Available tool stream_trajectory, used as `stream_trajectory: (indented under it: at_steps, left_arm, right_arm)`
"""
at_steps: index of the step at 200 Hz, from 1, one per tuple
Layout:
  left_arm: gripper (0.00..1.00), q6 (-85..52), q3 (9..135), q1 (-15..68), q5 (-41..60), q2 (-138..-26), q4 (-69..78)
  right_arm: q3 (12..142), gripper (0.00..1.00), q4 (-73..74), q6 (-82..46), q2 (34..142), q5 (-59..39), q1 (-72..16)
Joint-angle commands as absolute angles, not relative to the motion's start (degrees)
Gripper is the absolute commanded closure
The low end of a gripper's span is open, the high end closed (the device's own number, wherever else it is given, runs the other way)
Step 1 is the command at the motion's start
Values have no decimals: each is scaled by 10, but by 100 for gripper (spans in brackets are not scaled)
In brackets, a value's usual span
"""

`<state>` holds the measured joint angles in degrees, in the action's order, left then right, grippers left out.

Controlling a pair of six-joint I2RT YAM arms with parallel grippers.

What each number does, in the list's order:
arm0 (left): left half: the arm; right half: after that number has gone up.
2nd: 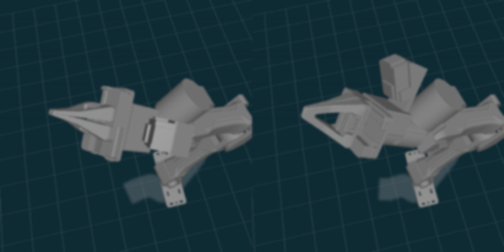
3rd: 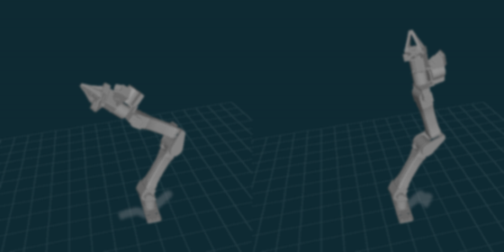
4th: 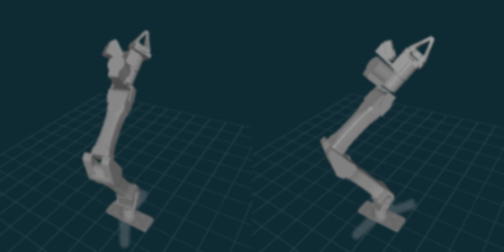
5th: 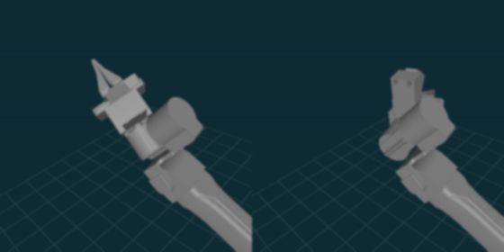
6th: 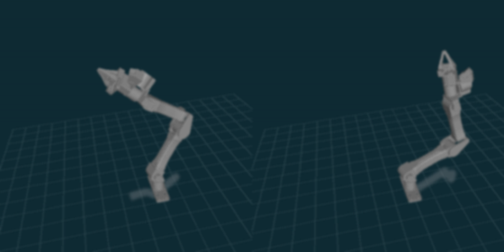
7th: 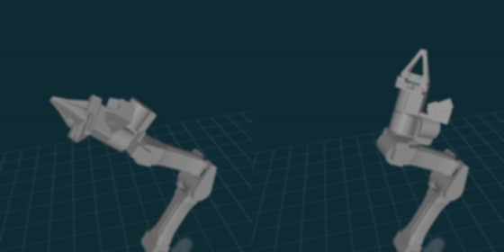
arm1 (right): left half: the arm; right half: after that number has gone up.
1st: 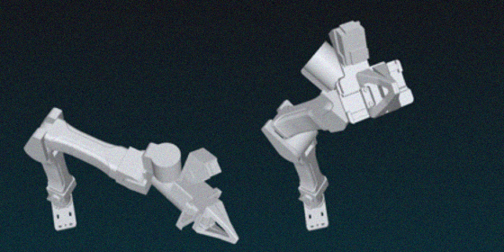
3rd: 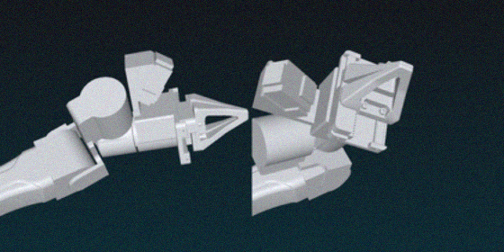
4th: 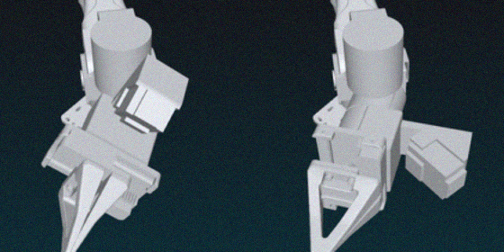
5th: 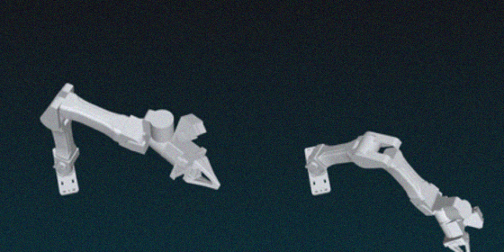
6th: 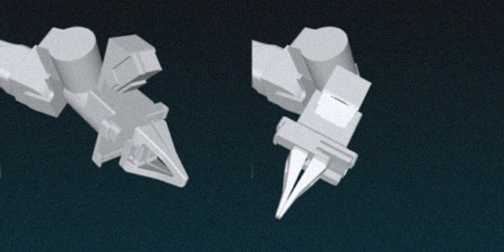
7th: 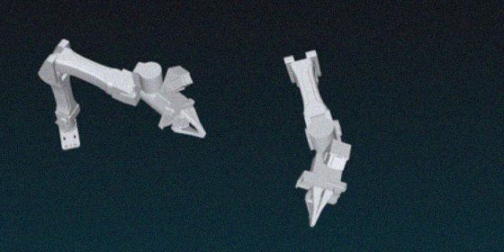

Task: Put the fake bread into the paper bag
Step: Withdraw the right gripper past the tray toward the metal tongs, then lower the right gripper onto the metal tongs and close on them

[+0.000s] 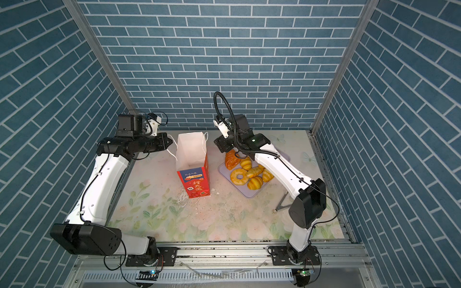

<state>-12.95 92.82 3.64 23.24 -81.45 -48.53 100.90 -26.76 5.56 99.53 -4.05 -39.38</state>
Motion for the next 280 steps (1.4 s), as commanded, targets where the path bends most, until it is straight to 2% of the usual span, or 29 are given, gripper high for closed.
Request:
stream_trajectory:
  at_steps: [1,27,63,80,95,121,163,280]
  left_arm:
    - [98,-120,942,39,235,-822,-485]
    - [88,-120,949,39,236,-825,-486]
    - [53,-115,966,39,220,-814,-498]
    - [43,-104,981,39,193,-805,-511]
    - [38,-87,992,38,162,-798,-523]
    - [34,-62,1000,37,119,-794,-539]
    - [32,-69,985,19,140,-783,-512]
    - [30,-84,979,3,190,-793,-483]
  right_arm:
    - [986,17,-284,48,963,-14,-378]
    - [969,15,-299,48,948,5,-365]
    - [952,15,-334,-1,940,40,-328]
    - [943,15,-359,-39,937,52,-304]
    - [931,16,-380,-72,932,69,-285]
    - [903,16,-424,-151,924,78,-236]
    - [810,17,-455,-249,883,72,-157]
    - [594,16,-492,-339,802,24,-30]
